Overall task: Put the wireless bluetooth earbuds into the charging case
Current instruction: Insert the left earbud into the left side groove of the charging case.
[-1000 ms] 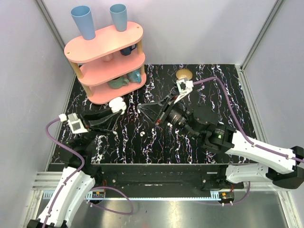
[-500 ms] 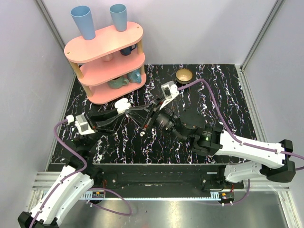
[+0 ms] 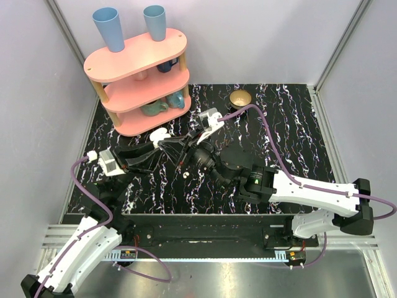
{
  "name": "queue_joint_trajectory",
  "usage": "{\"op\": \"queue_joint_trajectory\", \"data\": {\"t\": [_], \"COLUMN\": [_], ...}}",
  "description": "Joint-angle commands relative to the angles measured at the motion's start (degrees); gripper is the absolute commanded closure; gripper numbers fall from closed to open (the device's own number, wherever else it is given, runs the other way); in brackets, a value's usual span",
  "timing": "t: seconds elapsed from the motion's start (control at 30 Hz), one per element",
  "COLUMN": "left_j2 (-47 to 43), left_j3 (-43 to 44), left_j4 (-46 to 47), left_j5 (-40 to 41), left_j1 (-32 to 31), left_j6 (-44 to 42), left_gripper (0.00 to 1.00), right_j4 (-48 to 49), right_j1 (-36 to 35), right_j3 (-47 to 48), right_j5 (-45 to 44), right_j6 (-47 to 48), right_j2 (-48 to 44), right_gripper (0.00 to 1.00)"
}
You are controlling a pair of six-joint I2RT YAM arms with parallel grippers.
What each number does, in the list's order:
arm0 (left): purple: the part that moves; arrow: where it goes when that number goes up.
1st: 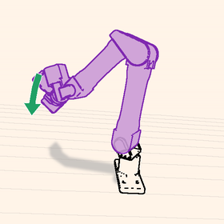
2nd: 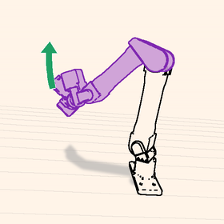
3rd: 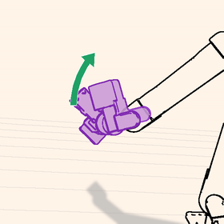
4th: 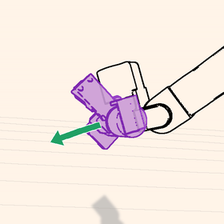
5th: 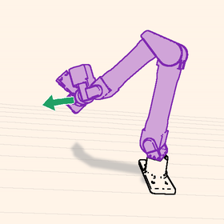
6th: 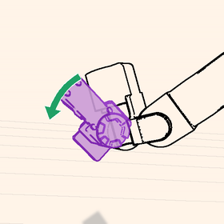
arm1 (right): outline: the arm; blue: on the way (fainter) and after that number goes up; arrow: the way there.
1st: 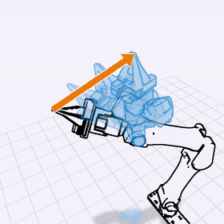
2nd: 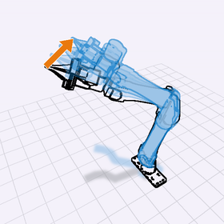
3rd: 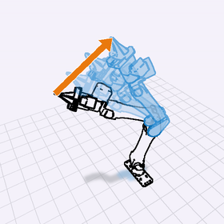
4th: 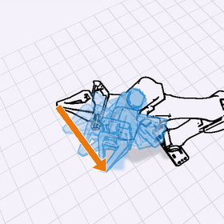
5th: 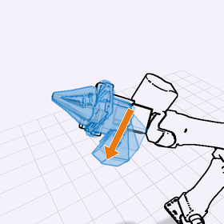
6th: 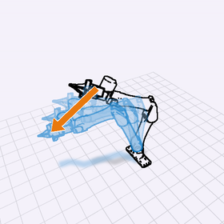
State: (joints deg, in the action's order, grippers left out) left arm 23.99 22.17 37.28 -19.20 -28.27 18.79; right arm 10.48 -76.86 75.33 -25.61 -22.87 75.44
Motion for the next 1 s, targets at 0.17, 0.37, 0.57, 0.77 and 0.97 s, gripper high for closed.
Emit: {"op": "queue_joint_trajectory", "data": {"t": [0.17,0.37,0.57,0.77,0.97], "left_j2": [0.18,0.8,1.06,1.76,1.76], "left_j3": [2.87,3.31,3.31,3.67,3.84], "left_j4": [2.27,2.45,2.63,3.06,2.89], "left_j5": [1.27,1.53,1.97,2.15,2.77], "left_j1": [-0.99,-1.7,-2.31,-3.02,-3.46], "left_j6": [-0.94,-1.12,-1.21,-1.12,-1.38], "left_gripper": [1.0,1.0,1.0,1.0,1.0], "right_j4": [5.6,7.01,7.45,7.89,7.8], "right_j1": [-0.48,-0.57,-0.48,-0.48,-0.57], "right_j3": [2.46,2.63,3.15,3.59,3.95], "right_j5": [-5.86,-7.44,-8.32,-8.14,-8.06], "right_j6": [5.11,7.31,8.55,8.99,9.25], "right_j2": [0.94,1.64,2.34,3.13,4.36], "right_gripper": [0.94,0.93,0.93,0.93,0.93]}}
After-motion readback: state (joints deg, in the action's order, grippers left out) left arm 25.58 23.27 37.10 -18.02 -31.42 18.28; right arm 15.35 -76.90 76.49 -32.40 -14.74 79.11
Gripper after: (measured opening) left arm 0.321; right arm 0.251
